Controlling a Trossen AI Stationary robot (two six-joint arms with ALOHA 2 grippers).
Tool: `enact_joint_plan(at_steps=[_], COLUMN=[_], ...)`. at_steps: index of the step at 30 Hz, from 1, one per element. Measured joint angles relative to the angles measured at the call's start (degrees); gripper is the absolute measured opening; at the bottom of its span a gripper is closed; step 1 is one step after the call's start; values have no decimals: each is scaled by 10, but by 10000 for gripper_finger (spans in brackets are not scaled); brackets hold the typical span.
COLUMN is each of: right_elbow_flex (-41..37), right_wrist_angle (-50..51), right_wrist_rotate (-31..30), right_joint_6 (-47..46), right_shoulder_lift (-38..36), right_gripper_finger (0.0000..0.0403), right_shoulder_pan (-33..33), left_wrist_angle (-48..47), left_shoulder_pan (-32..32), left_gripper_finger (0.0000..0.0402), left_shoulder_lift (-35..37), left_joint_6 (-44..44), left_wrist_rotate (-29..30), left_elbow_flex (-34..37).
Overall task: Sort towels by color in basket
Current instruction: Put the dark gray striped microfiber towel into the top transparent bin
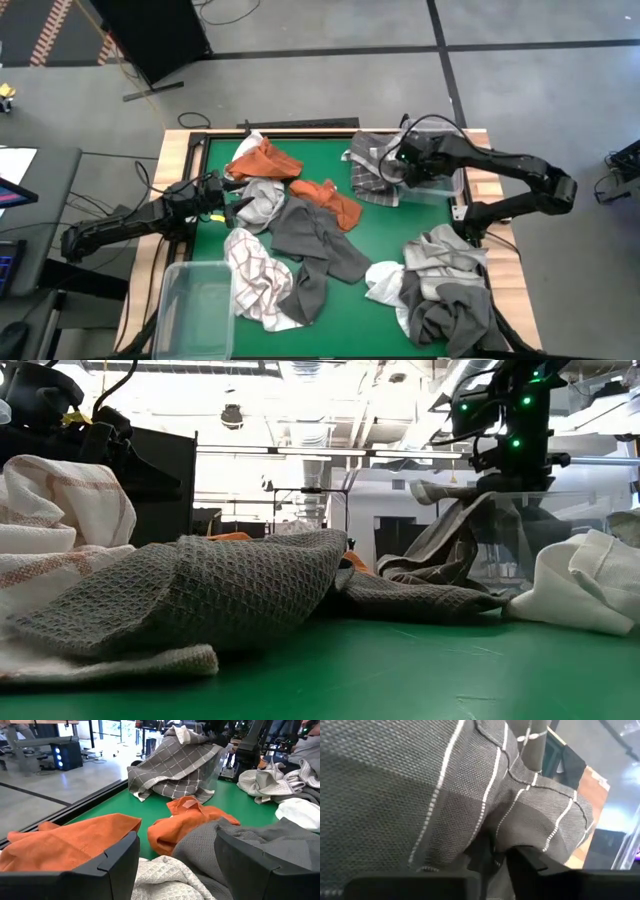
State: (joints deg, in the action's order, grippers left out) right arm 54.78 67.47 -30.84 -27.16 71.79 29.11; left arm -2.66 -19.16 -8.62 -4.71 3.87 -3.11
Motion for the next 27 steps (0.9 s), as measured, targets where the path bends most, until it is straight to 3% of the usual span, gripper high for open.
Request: enact_joint_plan(at_steps=[13, 23, 27], right_elbow_flex=[41, 74, 74], right_wrist_angle=[2, -161, -255], right_wrist_rotate=[-20, -18, 36], right_joint_6=[35, 141, 214], right_shoulder_lift=[-66, -102, -65], right_gripper_finger=[248, 255, 255], right_shoulder_pan=[-12, -94, -135], left_wrist_angle=[0, 0, 0], left_shoulder_pan=[0, 0, 0], left_gripper_finger=[245, 245, 245], left_shoulder_lift=[0, 0, 0], left_joint_6=[0, 0, 0], left_wrist_rotate=[0, 0, 0], left_elbow_flex=[0, 0, 0])
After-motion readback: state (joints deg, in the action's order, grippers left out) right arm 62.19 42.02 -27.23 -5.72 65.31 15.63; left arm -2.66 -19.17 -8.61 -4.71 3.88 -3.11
